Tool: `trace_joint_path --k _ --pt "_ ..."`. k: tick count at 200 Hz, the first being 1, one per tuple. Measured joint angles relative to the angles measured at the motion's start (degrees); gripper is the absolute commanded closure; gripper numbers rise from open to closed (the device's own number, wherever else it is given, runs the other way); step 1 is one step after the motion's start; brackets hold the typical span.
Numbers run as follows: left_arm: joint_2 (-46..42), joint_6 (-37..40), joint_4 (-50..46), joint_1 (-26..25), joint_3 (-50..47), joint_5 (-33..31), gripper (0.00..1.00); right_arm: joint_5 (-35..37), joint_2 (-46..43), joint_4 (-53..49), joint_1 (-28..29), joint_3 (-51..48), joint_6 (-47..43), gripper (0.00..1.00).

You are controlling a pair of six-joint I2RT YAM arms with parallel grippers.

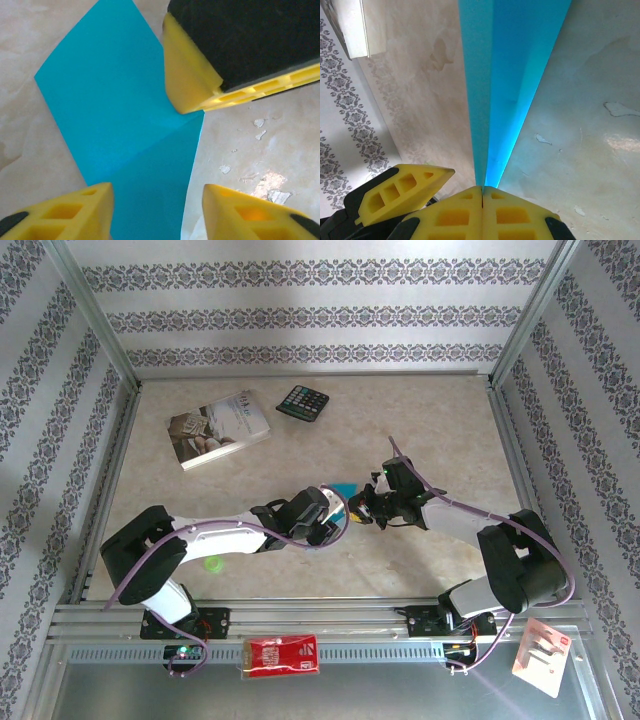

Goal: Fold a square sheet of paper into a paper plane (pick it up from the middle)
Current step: Fold the wing for the fifth time at the center of the table.

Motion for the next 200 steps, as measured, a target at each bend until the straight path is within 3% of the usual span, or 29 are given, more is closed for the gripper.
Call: trace_joint_path --k 32,64,200 --pt "0.28 2.64 -0.11 -0.66 0.00 -1.25 0.43 -0.52 0.00 0.00 0.00 0.02 0.87 0.98" --pt "2.16 3.74 -0.13 -1.14 0.09 -3.41 0.46 -0.74 0.00 0.04 0.00 0.02 1.51 0.98" --pt "3.37 3.17 -0.09 -1.14 0.70 -3.82 0.88 -1.05 0.22 0.44 0.00 0.02 1.66 0.95"
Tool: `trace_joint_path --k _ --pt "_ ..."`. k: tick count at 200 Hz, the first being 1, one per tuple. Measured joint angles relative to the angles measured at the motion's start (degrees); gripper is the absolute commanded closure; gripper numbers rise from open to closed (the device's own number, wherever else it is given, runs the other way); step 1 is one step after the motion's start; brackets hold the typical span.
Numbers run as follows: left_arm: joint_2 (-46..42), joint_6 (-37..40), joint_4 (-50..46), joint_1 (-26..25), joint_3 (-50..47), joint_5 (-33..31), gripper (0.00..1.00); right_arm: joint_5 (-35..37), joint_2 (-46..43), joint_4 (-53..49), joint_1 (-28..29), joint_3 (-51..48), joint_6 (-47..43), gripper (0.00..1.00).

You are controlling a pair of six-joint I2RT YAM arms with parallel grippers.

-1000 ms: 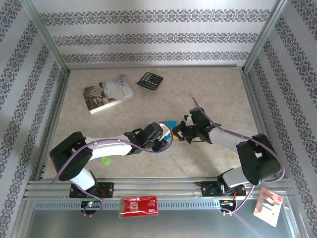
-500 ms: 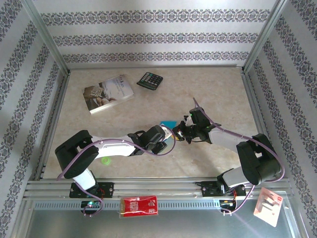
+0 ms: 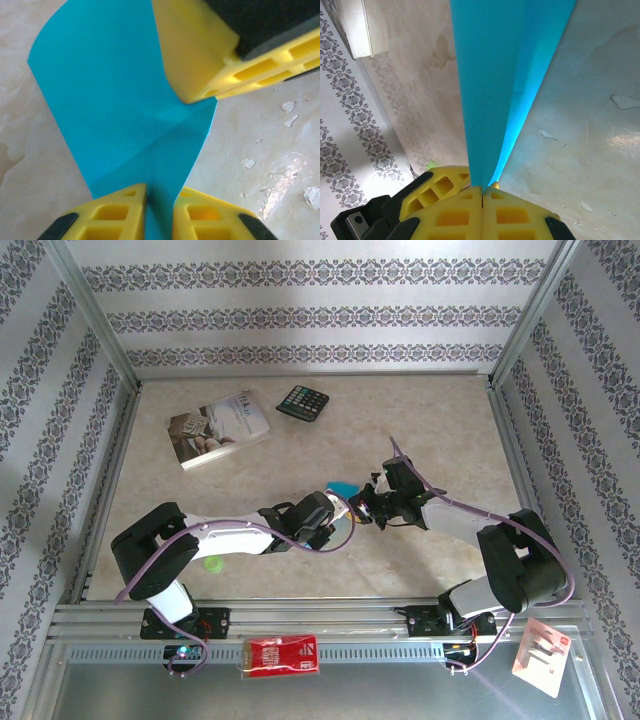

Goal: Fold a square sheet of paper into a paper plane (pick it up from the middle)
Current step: Fold the wing for the fifth time at the center of the table.

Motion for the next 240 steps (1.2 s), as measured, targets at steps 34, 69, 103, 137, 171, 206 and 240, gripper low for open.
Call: trace_joint_path --k 34,69,103,137,171,206,240 --pt "0.00 -1.70 0.02 0.00 0.00 1.27 0.98 -0.74 0.13 0.00 -0.76 0.02 -0.17 0.84" --pt "0.00 -5.95 0.11 0.07 -0.02 5.03 1.00 -1.07 -0.39 -2.21 -3.34 1.25 -2.25 0.74" --pt "-1.07 -12.66 2.91 1.38 -1.77 12.02 1.00 -1.05 -5.01 -6.95 -7.58 2.62 -6.16 0.72" --pt "-1.55 -19.65 7.41 2.71 -3.34 18.62 1.00 -0.79 -7.65 -12.28 -10.45 4.72 -12.00 0.70" --pt "-1.44 -25.33 11.41 3.74 -4.96 23.37 1.00 -0.61 -7.72 -16.26 -10.47 5.03 -17.11 0.69" --pt "-0.39 -30.60 16.63 5.16 -7.06 27.45 1.00 -0.28 -7.72 -18.21 -10.05 5.03 -20.87 0.68" --pt "1.55 -35.21 21.84 6.23 -8.57 30.95 1.00 1.99 -7.67 -21.33 -8.02 5.70 -24.79 0.67"
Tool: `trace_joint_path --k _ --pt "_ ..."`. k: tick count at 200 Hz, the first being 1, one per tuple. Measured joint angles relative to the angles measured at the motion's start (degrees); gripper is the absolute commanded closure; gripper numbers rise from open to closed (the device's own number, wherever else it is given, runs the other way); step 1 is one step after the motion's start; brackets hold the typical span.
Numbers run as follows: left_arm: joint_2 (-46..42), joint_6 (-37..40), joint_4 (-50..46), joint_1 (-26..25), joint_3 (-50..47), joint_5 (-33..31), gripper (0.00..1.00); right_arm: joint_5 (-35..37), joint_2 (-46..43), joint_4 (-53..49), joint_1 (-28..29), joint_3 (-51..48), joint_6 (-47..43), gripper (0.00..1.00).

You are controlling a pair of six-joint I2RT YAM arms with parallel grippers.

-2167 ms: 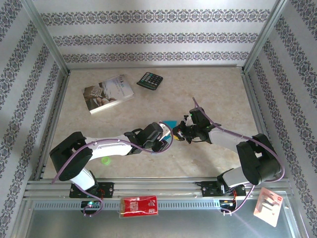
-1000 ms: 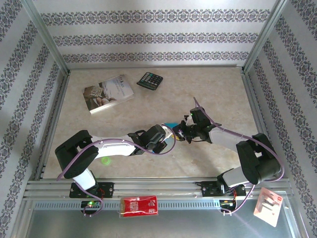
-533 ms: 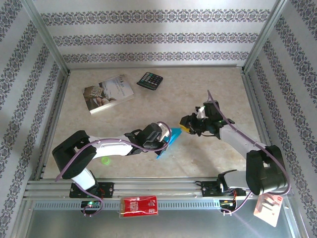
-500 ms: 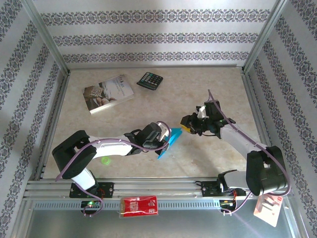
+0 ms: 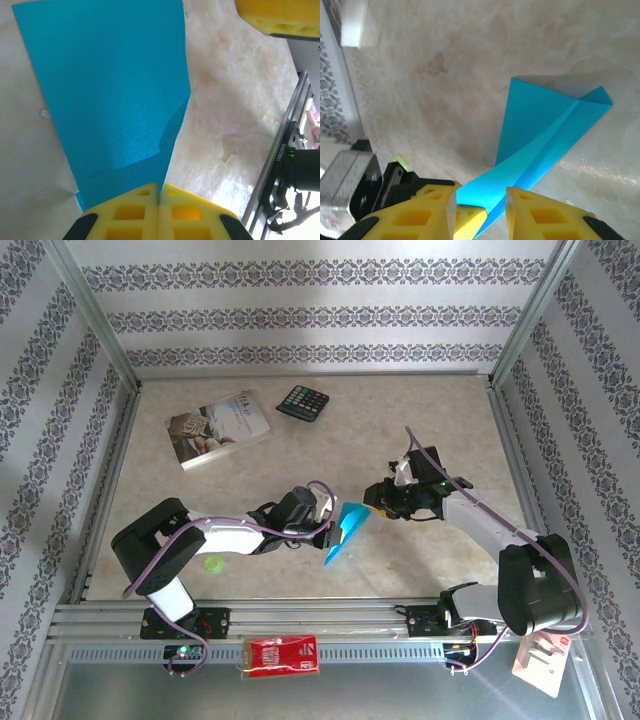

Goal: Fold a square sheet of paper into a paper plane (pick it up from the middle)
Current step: Fold the wing for the fifth time at the center of the table.

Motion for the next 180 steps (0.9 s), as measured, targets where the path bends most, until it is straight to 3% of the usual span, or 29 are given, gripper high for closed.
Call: trace_joint_path --k 90,180 --pt "6.56 -13.03 17.22 2.21 -5.92 5.90 1.00 4.37 2.25 -1.86 3.26 0.72 -4.02 0.66" --pt "7.74 -16.26 22.10 3.87 -6.78 8.00 1.00 5.07 3.08 -1.79 5.27 0.72 -4.85 0.67"
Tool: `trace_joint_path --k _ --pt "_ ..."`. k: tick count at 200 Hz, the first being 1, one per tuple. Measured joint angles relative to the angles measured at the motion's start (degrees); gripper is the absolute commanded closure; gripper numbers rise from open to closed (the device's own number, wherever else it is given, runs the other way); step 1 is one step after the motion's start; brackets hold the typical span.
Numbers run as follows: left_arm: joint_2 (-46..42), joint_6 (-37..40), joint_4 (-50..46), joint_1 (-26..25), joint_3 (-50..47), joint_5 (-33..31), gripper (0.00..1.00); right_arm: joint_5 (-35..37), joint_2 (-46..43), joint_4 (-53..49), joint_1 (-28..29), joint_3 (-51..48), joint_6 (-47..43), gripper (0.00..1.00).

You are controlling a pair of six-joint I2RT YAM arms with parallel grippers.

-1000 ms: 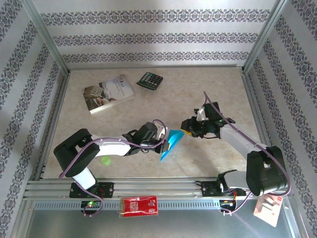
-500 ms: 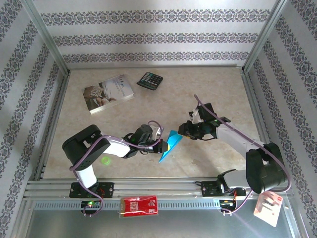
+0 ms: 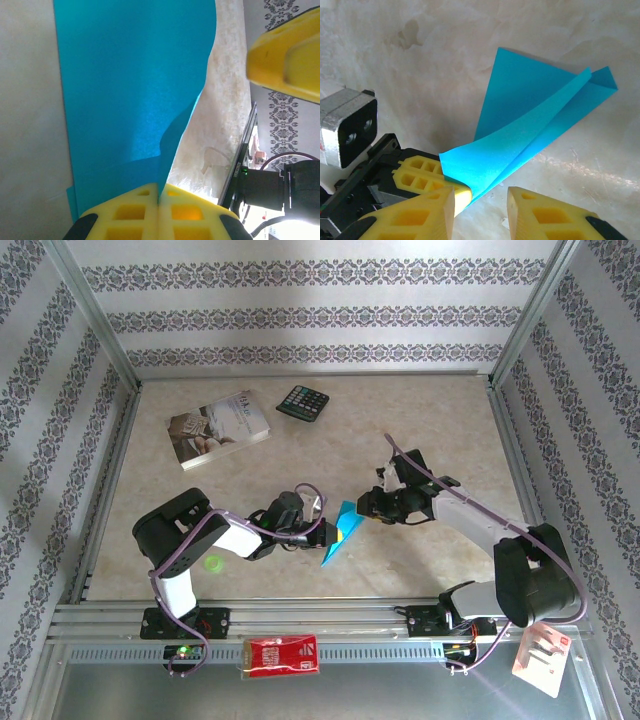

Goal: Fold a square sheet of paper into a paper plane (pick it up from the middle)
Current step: Fold the wing for the fifth time at the center of the table.

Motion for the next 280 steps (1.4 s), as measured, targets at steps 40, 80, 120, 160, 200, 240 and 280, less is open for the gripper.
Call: trace_joint_path --k 40,80,120,160,200,240,280 --pt "1.36 -1.68 1.53 0.26 0.00 1.25 1.00 0.63 2.67 0.15 1.81 0.98 -1.31 0.67" --pt "3.08 -4.35 4.02 1.16 -0.02 2.51 1.00 0.90 5.46 1.84 3.61 2.67 -2.21 0.69" --pt "3.58 -5.64 5.31 1.88 -0.02 3.48 1.00 1.25 8.13 2.69 3.67 3.85 -3.19 0.70" --pt "5.75 -7.28 6.99 2.67 -0.02 5.07 1.00 1.25 9.66 2.67 3.96 4.39 -4.81 0.70" --pt "6.38 -8.48 8.26 3.15 0.00 6.27 1.00 1.20 10.58 2.86 4.81 5.18 -6.10 0.71" --pt "6.86 -9.27 8.85 3.80 0.02 7.63 1.00 1.20 11.80 3.10 4.81 5.38 -6.97 0.71" --pt "6.97 -9.70 8.85 4.24 0.04 8.31 1.00 1.18 11.80 3.34 5.60 5.60 -7.32 0.73"
